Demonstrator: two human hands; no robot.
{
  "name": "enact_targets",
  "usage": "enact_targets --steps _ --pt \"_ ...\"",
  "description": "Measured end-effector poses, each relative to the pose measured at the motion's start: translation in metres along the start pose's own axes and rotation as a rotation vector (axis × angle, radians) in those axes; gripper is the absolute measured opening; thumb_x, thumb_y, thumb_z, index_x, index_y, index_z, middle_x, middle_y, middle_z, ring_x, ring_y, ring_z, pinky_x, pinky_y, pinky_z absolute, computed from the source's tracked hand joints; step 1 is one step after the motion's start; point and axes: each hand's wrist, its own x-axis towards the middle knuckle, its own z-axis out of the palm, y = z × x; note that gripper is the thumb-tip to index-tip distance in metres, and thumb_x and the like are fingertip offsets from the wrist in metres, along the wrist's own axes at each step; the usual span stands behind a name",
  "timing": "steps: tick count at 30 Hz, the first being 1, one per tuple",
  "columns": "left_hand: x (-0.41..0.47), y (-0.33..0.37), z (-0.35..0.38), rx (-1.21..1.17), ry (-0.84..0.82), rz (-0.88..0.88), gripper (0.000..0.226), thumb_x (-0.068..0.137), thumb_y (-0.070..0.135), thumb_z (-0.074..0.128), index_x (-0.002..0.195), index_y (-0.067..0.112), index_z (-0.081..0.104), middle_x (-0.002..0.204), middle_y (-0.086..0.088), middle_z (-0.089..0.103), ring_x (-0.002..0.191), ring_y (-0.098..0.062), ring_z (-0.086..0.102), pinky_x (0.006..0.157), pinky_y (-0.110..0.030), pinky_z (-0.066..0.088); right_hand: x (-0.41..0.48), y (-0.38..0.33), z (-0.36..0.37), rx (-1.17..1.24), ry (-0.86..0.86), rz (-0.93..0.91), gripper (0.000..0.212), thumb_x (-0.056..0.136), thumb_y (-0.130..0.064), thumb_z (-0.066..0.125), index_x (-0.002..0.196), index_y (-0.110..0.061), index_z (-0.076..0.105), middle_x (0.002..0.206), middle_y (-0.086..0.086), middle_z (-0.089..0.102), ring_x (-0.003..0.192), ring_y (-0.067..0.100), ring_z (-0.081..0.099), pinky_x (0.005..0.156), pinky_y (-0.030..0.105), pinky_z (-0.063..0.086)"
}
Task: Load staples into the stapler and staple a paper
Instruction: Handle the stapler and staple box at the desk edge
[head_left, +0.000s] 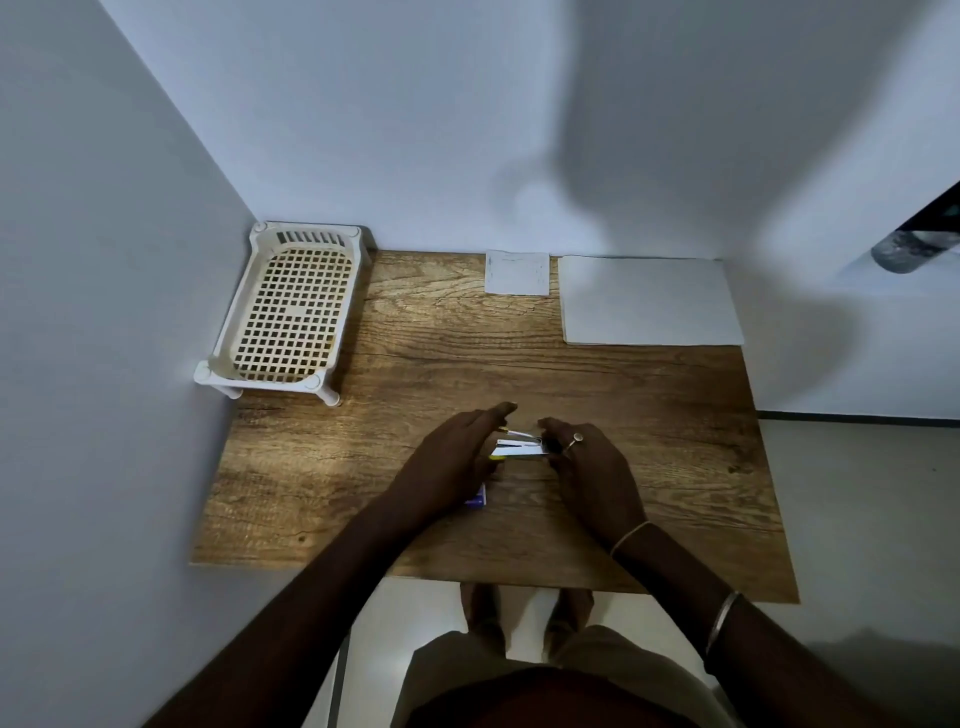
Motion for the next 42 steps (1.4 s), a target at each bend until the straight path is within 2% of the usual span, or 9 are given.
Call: enact_targets --steps 8,12,17,21,24,28,31,35,42 --pt "-0.065 -0.033 -0.005 -0.009 0.038 -0.068 0.068 0.088 0.018 0.075 0.149 0.017 0.046 0.138 -0.006 0.062 0.125 -0.022 0.057 0.101 -0.03 0.043 -0.011 -0.044 0.026 0.035 -0.123 -0.106 0.056 0.078 -0.002 0.075 0.132 -0.015 0.063 0.102 0.008 0.069 0.092 0.025 0.066 0.074 0.033 0.053" --pt "-0.076 -0.039 0.004 -0.012 0.034 -0.103 0.065 0.088 0.016 0.076 0.148 0.017 0.049 0.137 -0.005 0.062 0.124 -0.021 0.058 0.099 -0.021 0.039 -0.019 -0.051 0.031 0.016 -0.139 -0.138 0.056 0.073 -0.003 0.082 0.126 -0.014 0.067 0.101 0.006 0.072 0.091 0.024 0.069 0.073 0.03 0.055" --pt "-0.081 -0.043 0.008 0.002 0.02 -0.133 0.067 0.088 0.016 0.074 0.149 0.019 0.047 0.139 -0.004 0.06 0.125 -0.02 0.055 0.096 -0.016 0.033 -0.02 -0.054 0.035 0.004 -0.167 -0.128 0.053 0.076 -0.004 0.081 0.126 -0.012 0.067 0.101 0.008 0.072 0.093 0.025 0.068 0.075 0.03 0.053" --pt "-0.082 -0.046 0.01 0.006 0.023 -0.116 0.064 0.089 0.014 0.074 0.148 0.015 0.049 0.138 -0.007 0.061 0.125 -0.023 0.055 0.094 -0.015 0.032 -0.02 -0.056 0.038 -0.018 -0.173 -0.143 0.052 0.073 -0.004 0.083 0.123 -0.012 0.069 0.096 0.006 0.073 0.088 0.024 0.069 0.071 0.029 0.053" --pt "-0.082 -0.047 0.012 0.013 0.021 -0.116 0.064 0.088 0.015 0.076 0.147 0.014 0.05 0.136 -0.009 0.062 0.123 -0.025 0.058 0.094 -0.019 0.034 -0.02 -0.055 0.04 -0.026 -0.177 -0.133 0.05 0.077 -0.006 0.08 0.125 -0.013 0.068 0.099 0.006 0.073 0.091 0.024 0.068 0.073 0.029 0.052" --pt "-0.082 -0.052 0.012 -0.007 0.012 -0.093 0.078 0.081 0.024 0.082 0.15 0.02 0.045 0.142 -0.004 0.056 0.13 -0.017 0.049 0.102 -0.01 0.027 -0.02 -0.054 0.038 0.04 -0.198 -0.114 0.055 0.084 -0.012 0.075 0.136 -0.012 0.06 0.118 0.009 0.07 0.108 0.026 0.065 0.087 0.033 0.051" --pt "-0.076 -0.052 0.012 0.02 0.017 -0.042 0.083 0.079 0.032 0.081 0.152 0.021 0.041 0.141 -0.005 0.055 0.129 -0.017 0.048 0.103 -0.021 0.037 -0.015 -0.055 0.037 0.042 -0.247 -0.122 0.064 0.086 -0.023 0.073 0.145 -0.013 0.05 0.131 0.01 0.063 0.12 0.026 0.059 0.098 0.034 0.047" --pt "-0.063 -0.048 0.012 0.088 -0.004 0.011 0.079 0.083 0.028 0.078 0.151 0.009 0.043 0.131 -0.012 0.064 0.117 -0.028 0.06 0.096 -0.036 0.047 -0.007 -0.059 0.04 -0.005 -0.306 -0.167 0.067 0.089 -0.028 0.069 0.149 -0.015 0.044 0.124 0.01 0.067 0.112 0.027 0.061 0.091 0.037 0.048" --pt "-0.058 -0.048 0.018 0.127 -0.004 0.025 0.079 0.083 0.021 0.079 0.152 0.009 0.042 0.124 -0.011 0.068 0.109 -0.029 0.062 0.087 -0.034 0.047 -0.008 -0.055 0.048 0.012 -0.345 -0.087 0.066 0.094 -0.03 0.06 0.154 -0.029 0.032 0.117 0.005 0.064 0.104 0.021 0.062 0.08 0.03 0.048"
